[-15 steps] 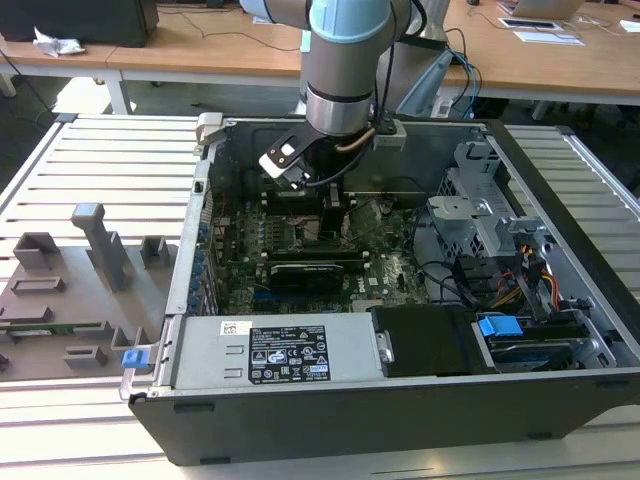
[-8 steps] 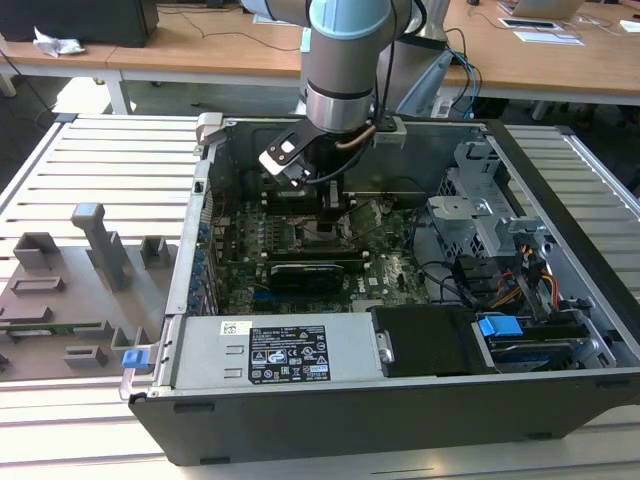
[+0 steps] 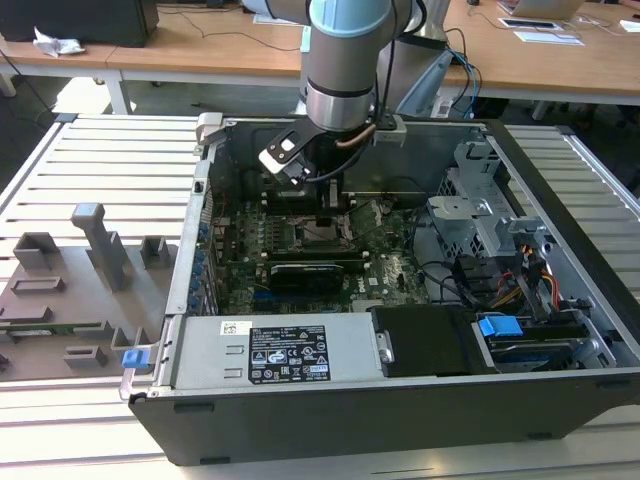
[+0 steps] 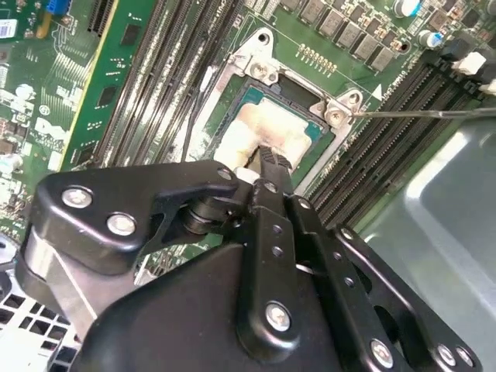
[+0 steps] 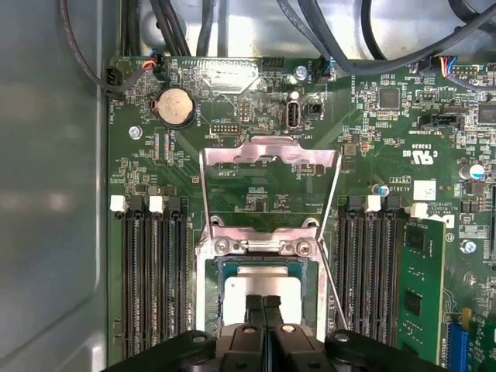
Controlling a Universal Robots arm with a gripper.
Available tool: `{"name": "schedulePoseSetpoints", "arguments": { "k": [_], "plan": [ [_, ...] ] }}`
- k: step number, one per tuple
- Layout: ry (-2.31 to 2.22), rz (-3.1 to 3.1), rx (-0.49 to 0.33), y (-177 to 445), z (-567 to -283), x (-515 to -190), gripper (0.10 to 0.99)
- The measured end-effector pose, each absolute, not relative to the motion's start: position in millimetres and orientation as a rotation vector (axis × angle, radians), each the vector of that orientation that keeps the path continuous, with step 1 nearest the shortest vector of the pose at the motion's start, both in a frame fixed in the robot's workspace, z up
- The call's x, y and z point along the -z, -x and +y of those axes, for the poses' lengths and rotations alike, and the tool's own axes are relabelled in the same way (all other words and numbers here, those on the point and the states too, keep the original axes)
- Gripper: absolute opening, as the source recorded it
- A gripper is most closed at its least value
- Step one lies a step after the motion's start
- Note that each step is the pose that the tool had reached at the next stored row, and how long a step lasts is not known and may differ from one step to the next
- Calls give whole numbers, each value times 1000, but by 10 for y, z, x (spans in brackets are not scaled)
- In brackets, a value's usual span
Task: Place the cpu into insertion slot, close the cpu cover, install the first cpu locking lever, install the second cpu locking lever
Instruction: 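Place the cpu into insertion slot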
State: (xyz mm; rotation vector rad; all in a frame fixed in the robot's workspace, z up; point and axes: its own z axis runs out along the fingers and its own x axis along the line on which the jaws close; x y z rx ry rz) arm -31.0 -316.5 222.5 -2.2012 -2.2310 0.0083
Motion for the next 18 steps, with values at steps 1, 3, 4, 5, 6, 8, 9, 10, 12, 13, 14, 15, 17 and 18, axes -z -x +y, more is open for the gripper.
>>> {"name": "schedulePoseSetpoints", "arguments": {
  "k": [1, 3, 4, 5, 6, 8, 9, 10, 12, 13, 14, 15, 17, 18],
  "plan": [
    [2201, -2231, -8, 310, -3165, -2262, 106],
    [2202, -2232, -9, 310, -3165, -2440, 106],
    [2202, -2231, -9, 310, -3165, -2555, 106],
    [2202, -2231, -9, 310, -3165, -2654, 106],
    [2202, -2231, -9, 310, -3165, -2705, 106],
    [2202, -2231, -9, 310, -3165, -2824, 106],
    [2202, -2232, -10, 310, -3165, -2879, 106],
    [2202, -2232, -9, 310, -3165, -2915, 106],
    [2202, -2231, -9, 310, -3165, -2930, 106],
    [2202, -2231, -9, 310, -3165, -2930, 106],
    [2202, -2231, -9, 310, -3165, -2930, 106],
    [2202, -2232, -9, 310, -3165, -2932, 106],
    [2202, -2232, -9, 310, -3165, -2933, 106],
    [2202, -2232, -9, 310, -3165, -2934, 106]
  ]
}}
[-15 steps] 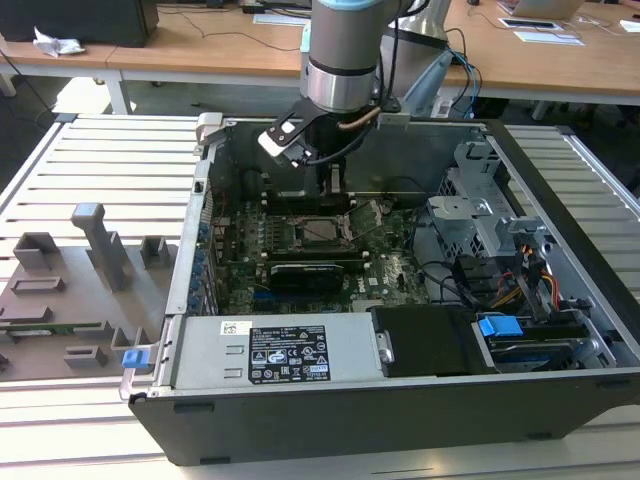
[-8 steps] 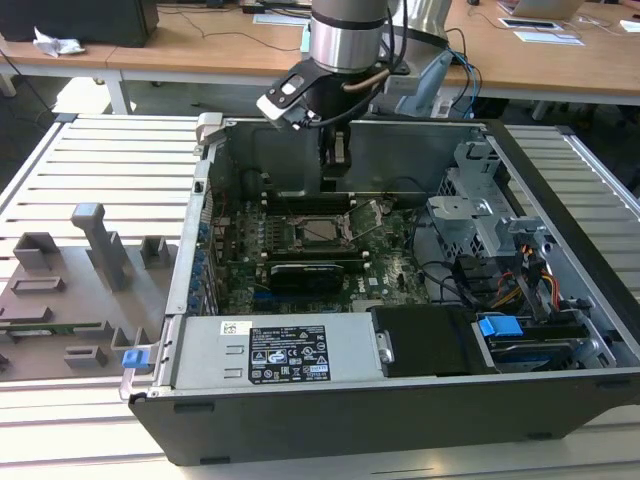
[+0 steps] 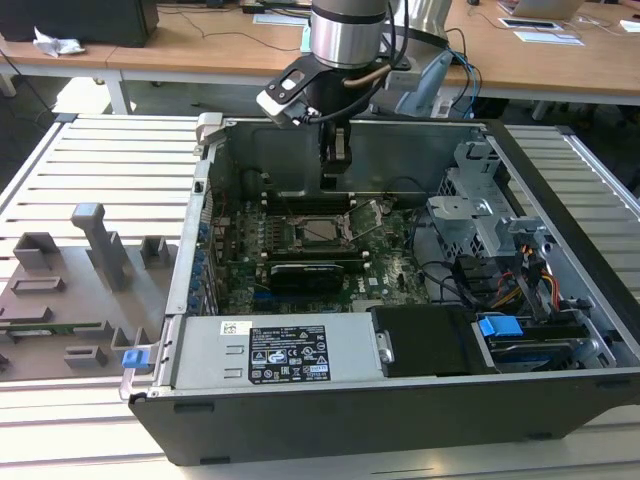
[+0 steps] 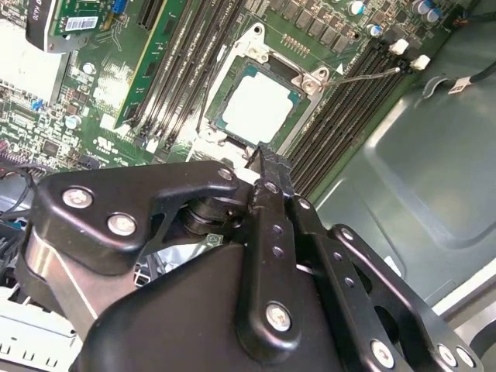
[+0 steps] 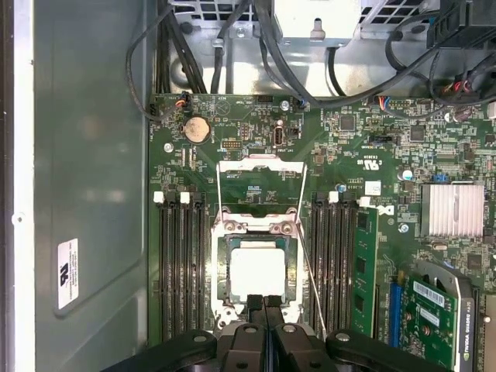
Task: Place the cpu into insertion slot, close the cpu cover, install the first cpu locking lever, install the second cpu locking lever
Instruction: 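Place the cpu into insertion slot, then close the cpu cover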
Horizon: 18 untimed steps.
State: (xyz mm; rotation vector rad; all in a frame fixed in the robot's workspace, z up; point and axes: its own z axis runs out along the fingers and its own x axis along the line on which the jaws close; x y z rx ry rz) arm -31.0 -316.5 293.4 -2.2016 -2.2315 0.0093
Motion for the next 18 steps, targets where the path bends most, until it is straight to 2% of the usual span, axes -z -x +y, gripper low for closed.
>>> {"name": "schedulePoseSetpoints", "arguments": {
  "k": [7, 18],
  "plan": [
    [2202, -2232, -10, 280, -3165, -2938, 106],
    [2202, -2233, -12, -232, -3164, -2937, 106]
  ]
}}
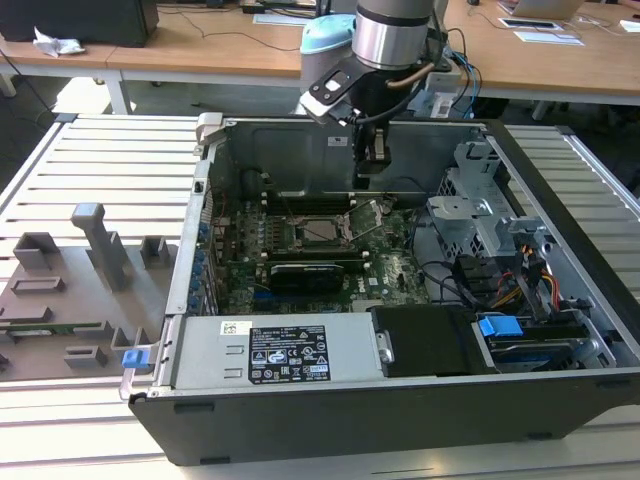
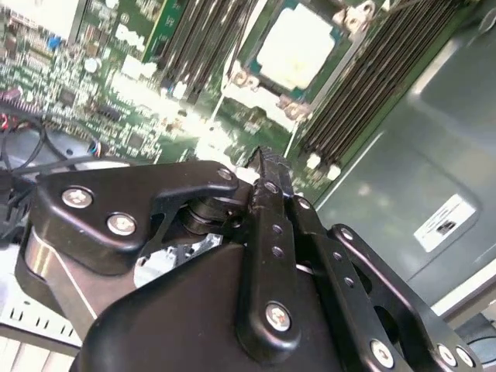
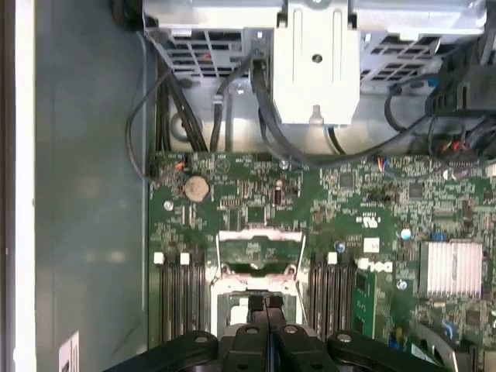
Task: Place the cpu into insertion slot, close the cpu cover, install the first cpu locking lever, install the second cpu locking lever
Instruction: 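Close the cpu cover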
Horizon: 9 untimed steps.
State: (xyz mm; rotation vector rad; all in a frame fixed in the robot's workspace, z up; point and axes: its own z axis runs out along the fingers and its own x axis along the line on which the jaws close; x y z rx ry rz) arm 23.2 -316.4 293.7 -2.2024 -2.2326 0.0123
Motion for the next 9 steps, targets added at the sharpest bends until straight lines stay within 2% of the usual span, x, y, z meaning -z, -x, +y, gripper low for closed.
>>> {"name": "schedulePoseSetpoints", "arguments": {
  "k": [9],
  "plan": [
    [2203, -2233, -17, -628, -3158, -2930, 106]
  ]
}}
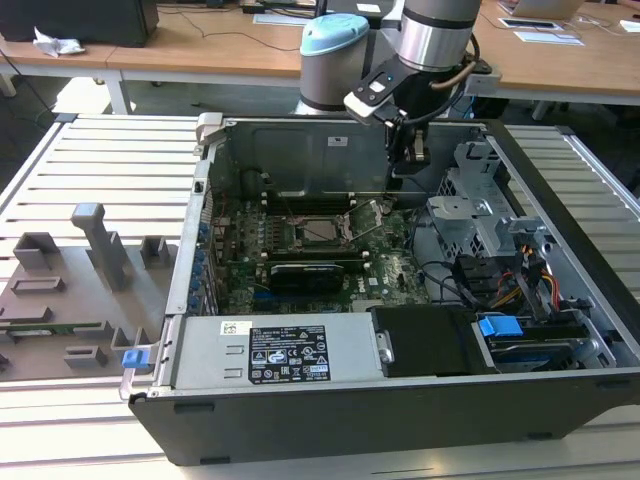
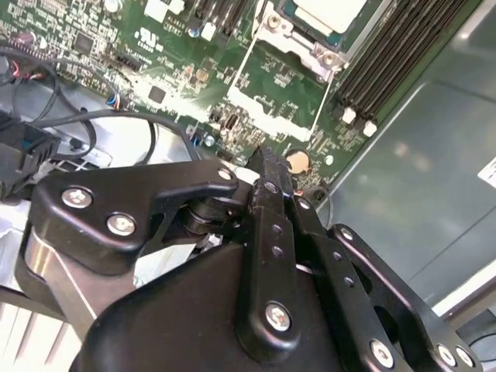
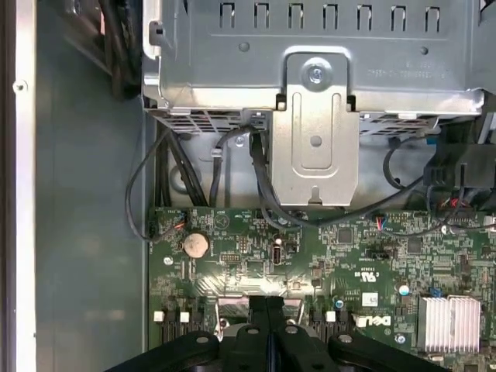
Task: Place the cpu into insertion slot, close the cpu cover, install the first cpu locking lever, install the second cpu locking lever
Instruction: 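Close the cpu cover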
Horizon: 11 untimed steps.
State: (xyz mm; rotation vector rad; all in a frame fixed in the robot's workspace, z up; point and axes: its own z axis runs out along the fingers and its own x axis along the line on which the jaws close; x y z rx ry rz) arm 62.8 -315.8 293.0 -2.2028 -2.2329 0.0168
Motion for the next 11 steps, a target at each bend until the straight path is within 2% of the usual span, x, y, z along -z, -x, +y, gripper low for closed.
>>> {"name": "schedulePoseSetpoints", "arguments": {
  "k": [11],
  "plan": [
    [2199, -2232, -24, -795, -3055, -2753, 106]
  ]
}}
